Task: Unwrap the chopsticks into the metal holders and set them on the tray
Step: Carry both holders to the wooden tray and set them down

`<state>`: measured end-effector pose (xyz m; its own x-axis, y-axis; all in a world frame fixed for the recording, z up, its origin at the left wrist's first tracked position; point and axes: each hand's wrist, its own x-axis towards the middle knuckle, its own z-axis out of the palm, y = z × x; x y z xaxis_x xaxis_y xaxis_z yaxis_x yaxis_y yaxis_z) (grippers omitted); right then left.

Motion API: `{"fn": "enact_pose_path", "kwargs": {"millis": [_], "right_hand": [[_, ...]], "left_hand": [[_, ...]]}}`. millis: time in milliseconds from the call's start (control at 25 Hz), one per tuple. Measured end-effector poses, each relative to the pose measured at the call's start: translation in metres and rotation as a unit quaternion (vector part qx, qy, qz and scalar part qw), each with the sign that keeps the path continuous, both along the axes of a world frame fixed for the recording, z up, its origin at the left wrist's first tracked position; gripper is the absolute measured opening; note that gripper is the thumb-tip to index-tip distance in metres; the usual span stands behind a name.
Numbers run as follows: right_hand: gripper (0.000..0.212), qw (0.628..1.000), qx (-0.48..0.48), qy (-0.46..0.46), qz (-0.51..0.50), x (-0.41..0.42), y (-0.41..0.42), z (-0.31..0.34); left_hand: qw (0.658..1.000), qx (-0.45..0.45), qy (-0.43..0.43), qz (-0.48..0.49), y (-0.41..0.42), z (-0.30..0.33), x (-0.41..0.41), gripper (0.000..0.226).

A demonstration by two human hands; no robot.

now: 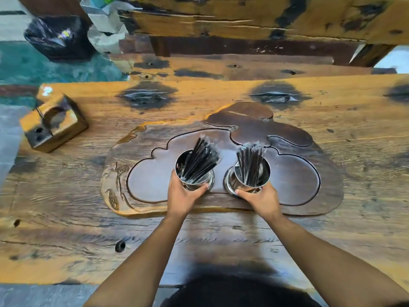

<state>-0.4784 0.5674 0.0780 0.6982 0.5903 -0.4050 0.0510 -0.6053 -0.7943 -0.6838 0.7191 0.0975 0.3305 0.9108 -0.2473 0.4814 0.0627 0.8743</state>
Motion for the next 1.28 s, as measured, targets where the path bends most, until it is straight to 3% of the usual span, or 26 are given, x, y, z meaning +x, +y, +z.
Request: {"fn": "enact_pose_path", "kwargs": {"millis": [720,1160,1280], "right_hand": [[0.104,1.0,0.015,-0.006,0.02,0.029,0.038,-0.026],[0.094,0.998,-0.033,0.011,0.049,0.034,0.036,-0.03],[0.098,0.995,-0.072,0.01,0.064,0.035,0.029,-0.033]], "left_hand": [[0.995,0.029,0.085,-0.041,0.032,-0.036,0.043,0.1],[0.994,-0.001,0.102,-0.049,0.027,-0.034,0.04,0.105],[0.99,-0.026,0.131,-0.05,0.024,-0.043,0.027,0.118]]}}
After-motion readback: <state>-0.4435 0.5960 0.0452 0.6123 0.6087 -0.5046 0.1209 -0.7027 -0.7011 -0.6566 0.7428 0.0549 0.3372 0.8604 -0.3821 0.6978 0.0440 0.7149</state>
